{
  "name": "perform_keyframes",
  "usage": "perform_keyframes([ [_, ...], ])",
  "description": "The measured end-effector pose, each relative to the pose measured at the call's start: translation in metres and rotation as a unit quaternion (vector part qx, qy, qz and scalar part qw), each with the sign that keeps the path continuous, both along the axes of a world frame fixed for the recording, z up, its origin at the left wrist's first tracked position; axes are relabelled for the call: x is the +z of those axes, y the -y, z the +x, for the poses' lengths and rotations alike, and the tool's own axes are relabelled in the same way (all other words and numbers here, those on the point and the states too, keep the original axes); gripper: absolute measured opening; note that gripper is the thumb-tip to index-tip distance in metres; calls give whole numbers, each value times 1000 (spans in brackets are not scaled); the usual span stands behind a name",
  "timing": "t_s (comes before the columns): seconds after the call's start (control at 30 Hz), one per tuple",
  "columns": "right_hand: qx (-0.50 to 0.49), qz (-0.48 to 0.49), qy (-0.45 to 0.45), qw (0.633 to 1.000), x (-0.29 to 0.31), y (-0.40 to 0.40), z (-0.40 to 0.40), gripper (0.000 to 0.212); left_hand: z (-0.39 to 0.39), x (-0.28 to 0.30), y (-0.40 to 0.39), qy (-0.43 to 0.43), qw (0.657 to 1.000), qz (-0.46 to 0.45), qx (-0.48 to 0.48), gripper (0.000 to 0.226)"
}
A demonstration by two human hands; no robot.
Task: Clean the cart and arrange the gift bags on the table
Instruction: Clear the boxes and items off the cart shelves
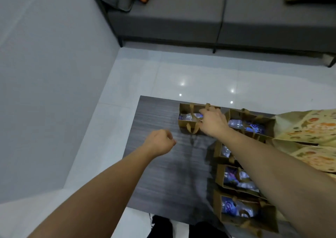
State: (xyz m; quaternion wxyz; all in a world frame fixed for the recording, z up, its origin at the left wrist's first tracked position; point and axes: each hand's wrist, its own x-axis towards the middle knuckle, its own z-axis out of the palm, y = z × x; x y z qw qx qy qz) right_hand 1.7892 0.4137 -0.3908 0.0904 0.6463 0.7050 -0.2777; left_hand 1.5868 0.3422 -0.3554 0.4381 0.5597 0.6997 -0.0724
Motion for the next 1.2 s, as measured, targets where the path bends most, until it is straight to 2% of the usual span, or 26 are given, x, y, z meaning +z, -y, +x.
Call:
perform_keyframes([
  [0.2, -46, 13, 13, 999, 23, 42, 1, 63, 4, 21, -13, 29, 997, 31, -63, 24],
  [0.33, -115, 54, 35, 991, 65, 78, 0, 62, 17, 51, -20, 38, 987, 81, -132, 23],
  [0.47, -182, 121, 55, 974, 112, 126, 4, 53, 43, 92, -14, 59, 961, 155, -221, 15],
  [0.6, -277, 182, 74, 940, 148, 190, 15, 55, 81, 125, 8, 92, 917, 232, -311, 24],
  [0.77, -402, 179, 99, 892, 173, 305, 43, 57, 143, 166, 78, 130, 861, 252, -422, 26],
  [0.97, -537, 198, 73, 816, 197, 429, 84, 65, 216, 212, 185, 135, 756, 293, -570, 47],
  [1.13, -606, 219, 63, 762, 206, 537, 120, 67, 282, 227, 290, 131, 678, 323, -648, 47],
  [1.2, -630, 222, 62, 741, 205, 592, 137, 65, 313, 226, 337, 137, 656, 324, -668, 46],
])
